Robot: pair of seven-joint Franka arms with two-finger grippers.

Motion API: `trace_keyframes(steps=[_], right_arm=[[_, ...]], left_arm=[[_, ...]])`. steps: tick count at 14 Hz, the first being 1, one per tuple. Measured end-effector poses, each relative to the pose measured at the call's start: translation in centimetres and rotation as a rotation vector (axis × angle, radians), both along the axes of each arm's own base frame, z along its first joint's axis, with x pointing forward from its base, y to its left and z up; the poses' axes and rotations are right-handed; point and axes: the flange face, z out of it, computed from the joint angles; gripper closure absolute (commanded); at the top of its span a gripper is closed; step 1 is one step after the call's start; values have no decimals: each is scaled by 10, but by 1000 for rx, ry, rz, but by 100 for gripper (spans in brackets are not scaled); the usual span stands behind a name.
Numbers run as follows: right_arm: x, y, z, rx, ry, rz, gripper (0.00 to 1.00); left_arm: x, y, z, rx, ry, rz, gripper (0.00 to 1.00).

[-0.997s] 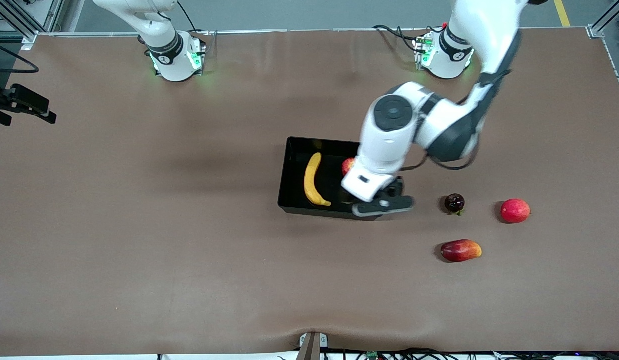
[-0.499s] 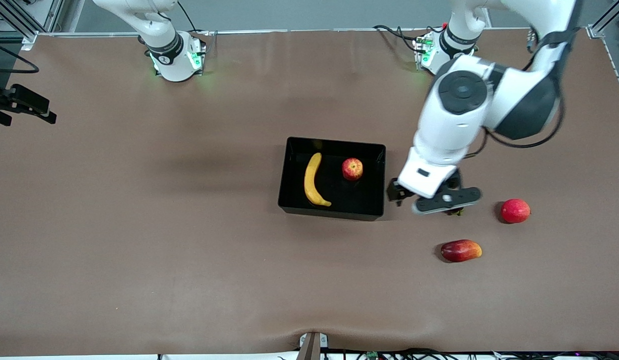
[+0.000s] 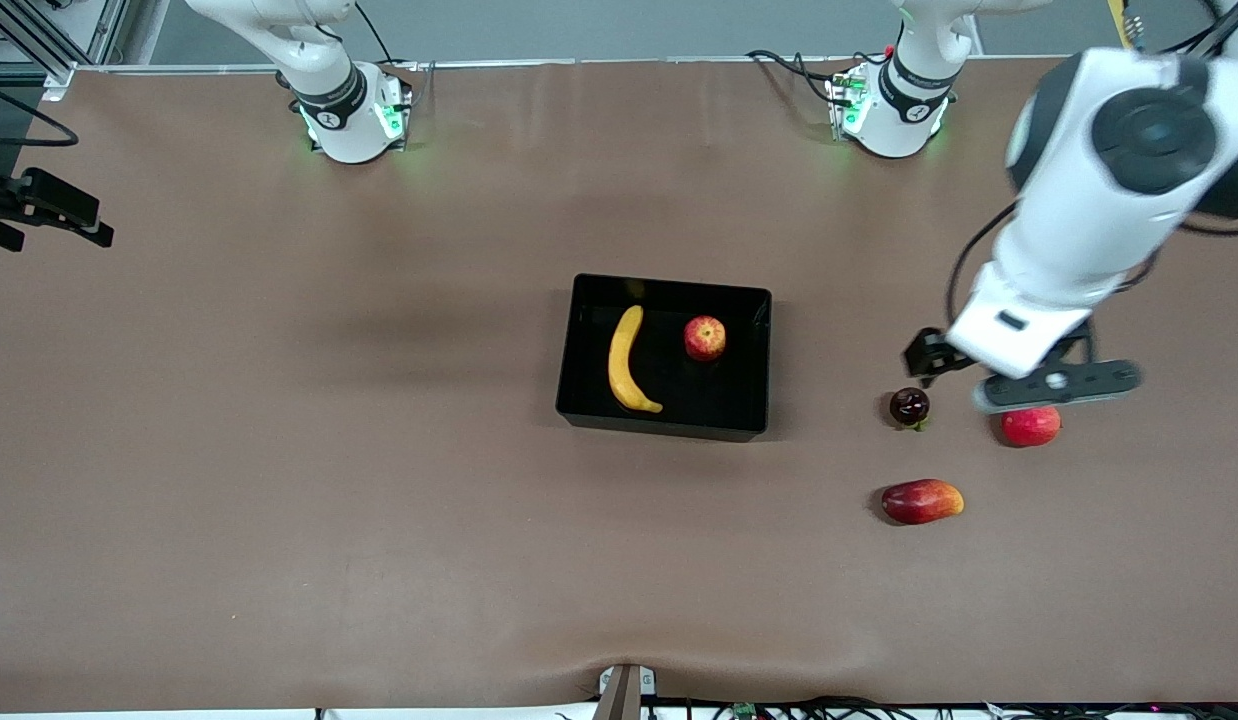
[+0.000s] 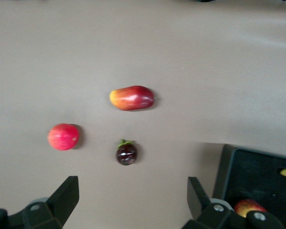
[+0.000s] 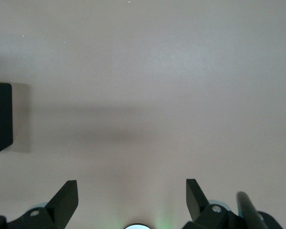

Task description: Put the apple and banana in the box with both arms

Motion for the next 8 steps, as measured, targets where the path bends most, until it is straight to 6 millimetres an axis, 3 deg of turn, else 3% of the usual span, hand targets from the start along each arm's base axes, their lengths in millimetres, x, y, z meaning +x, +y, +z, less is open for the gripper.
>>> trace_keyframes(steps=[8], right_arm=[[0,0,0,0,2,0,0]], left_arm=[[-18,47,32,45,50,-54,0]])
